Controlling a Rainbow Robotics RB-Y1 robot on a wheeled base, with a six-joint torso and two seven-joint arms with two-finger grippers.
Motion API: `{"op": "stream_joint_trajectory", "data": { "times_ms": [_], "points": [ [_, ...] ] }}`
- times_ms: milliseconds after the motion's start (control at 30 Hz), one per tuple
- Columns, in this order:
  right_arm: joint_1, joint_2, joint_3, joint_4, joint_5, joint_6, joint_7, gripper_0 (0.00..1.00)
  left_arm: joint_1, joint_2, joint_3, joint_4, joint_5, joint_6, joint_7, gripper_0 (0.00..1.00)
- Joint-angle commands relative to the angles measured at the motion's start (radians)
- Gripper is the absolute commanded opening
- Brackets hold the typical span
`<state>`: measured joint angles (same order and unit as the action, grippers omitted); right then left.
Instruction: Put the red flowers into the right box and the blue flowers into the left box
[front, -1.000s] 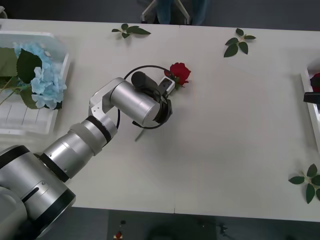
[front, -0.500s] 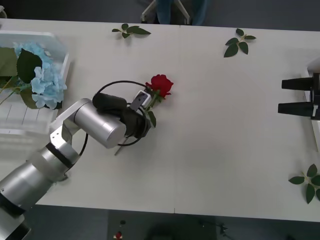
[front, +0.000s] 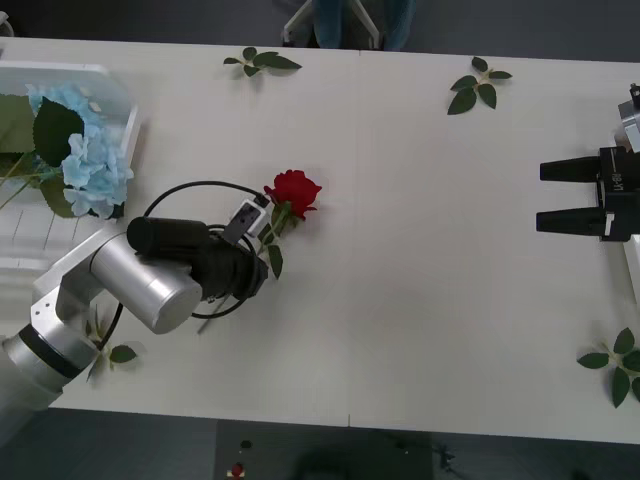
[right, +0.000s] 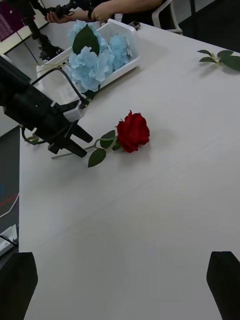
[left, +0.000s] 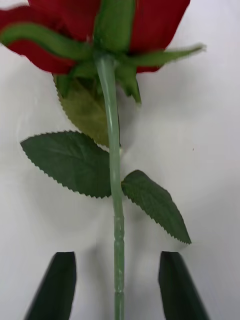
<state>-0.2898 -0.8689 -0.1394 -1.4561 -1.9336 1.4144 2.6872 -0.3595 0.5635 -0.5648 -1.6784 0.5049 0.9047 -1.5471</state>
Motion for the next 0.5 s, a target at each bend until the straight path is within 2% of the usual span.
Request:
{"op": "stream_joint_trajectory", "data": {
  "times_ms": [33, 233, 500],
  "points": [
    [-0.022, -0.013, -0.020, -0.030, -0.013, 0.000, 0.018, 1.00, -0.009, 0.003, 0.051, -0.050, 0.020, -0.004, 0.004, 1.00],
    [-0.022, -0.013, -0.019, -0.030, -0.019, 0.003, 0.018, 1.00, -0.075, -0.025, 0.080, -0.050, 0.044, 0.037, 0.010, 1.00],
    [-0.020, -0.013, -0.019, -0.030, -0.021, 0.003, 0.018, 1.00, -0.193, -0.117, 0.080, 0.089, 0.041, 0.089, 0.008, 1.00]
  ]
}}
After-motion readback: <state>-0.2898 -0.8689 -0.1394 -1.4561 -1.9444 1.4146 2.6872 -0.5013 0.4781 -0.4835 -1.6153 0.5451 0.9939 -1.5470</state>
